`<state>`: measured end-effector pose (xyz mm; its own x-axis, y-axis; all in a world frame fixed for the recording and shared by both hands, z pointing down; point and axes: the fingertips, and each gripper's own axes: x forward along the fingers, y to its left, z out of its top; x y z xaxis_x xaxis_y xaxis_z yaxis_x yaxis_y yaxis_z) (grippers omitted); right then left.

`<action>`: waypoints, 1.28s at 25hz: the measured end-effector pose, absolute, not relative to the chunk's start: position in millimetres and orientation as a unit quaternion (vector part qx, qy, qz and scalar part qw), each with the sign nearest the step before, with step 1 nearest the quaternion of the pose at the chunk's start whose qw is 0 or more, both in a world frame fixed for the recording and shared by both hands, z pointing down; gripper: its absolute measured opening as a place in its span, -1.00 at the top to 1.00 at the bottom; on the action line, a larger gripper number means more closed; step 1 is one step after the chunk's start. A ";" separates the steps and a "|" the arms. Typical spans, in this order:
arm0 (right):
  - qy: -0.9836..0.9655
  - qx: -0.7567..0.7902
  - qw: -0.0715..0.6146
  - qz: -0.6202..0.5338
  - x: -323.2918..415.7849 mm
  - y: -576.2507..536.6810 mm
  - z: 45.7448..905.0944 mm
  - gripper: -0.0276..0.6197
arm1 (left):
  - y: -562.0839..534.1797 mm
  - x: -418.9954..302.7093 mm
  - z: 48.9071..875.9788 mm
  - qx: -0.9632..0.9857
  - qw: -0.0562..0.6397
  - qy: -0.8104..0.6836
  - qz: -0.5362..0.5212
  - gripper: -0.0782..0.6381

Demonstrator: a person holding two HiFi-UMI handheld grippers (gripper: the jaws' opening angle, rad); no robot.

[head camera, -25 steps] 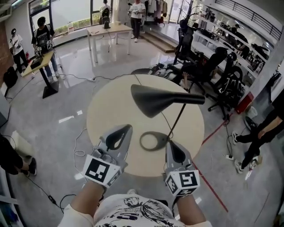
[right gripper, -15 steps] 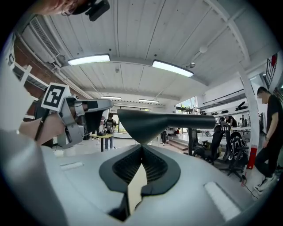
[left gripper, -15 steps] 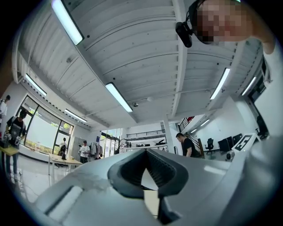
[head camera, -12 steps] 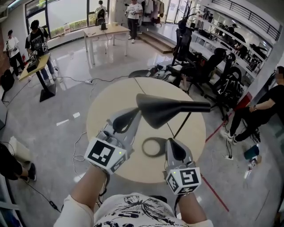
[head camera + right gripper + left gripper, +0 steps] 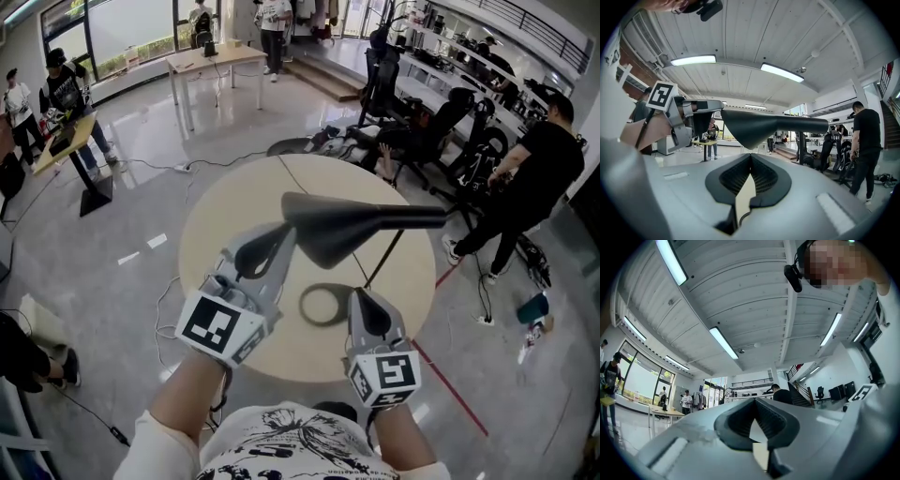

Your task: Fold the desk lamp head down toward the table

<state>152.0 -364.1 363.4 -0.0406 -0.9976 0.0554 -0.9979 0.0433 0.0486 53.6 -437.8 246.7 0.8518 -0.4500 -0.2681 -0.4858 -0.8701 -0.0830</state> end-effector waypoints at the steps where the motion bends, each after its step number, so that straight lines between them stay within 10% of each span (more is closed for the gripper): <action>1: -0.721 0.692 0.037 0.005 151.8 -363.7 365.4 0.89 | -437.5 53.6 247.7 -0.959 0.074 0.245 0.120 0.76; 32: -0.715 0.688 0.082 0.089 182.8 -357.2 431.1 0.89 | -430.8 108.5 418.4 -0.973 -0.055 0.218 -0.047 0.76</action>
<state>182.8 -357.2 431.1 -0.0391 -0.9700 0.2399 -0.9992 0.0368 -0.0141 108.5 -430.8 418.4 0.9007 -0.4187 0.1156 -0.4290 -0.8992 0.0856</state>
